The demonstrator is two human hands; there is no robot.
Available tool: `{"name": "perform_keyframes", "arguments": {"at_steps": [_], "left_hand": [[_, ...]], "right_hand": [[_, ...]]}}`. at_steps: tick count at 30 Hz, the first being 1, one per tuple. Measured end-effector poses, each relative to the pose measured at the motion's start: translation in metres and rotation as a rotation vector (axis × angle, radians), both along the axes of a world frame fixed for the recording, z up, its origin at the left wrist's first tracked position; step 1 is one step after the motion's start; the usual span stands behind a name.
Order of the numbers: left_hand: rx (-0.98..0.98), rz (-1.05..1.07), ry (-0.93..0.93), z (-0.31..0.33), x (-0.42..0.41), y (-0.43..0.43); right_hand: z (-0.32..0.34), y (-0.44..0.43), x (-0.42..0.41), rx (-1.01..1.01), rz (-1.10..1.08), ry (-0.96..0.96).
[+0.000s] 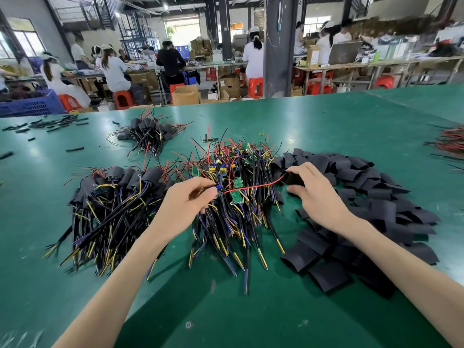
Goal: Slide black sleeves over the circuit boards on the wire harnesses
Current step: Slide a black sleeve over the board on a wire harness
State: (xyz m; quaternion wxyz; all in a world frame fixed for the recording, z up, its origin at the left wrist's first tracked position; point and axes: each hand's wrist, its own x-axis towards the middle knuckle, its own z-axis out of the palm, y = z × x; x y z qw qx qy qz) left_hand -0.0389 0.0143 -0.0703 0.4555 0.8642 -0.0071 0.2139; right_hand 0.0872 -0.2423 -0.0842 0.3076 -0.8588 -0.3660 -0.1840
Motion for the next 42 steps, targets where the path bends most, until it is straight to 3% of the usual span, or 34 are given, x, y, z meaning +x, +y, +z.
{"name": "perform_keyframes", "arguments": {"at_steps": [8,13,16,25,42], "left_hand": [[0.015,0.046,0.012,0.003,-0.002,-0.006],[-0.03,0.034,-0.034,0.002,-0.004,-0.026],[-0.052,0.027,-0.042,-0.002,-0.004,-0.039],[-0.23,-0.083,0.036,-0.003,-0.002,-0.049],[-0.245,-0.165,0.066,-0.003,-0.003,-0.046]], "right_hand": [[0.005,0.002,-0.008,-0.049,0.11,-0.048],[0.008,0.006,-0.015,-0.251,-0.026,-0.401],[0.01,0.012,-0.022,-0.284,-0.014,-0.495],[0.005,0.023,-0.042,-0.199,0.151,-0.373],[0.005,0.022,-0.047,-0.188,0.223,-0.315]]}}
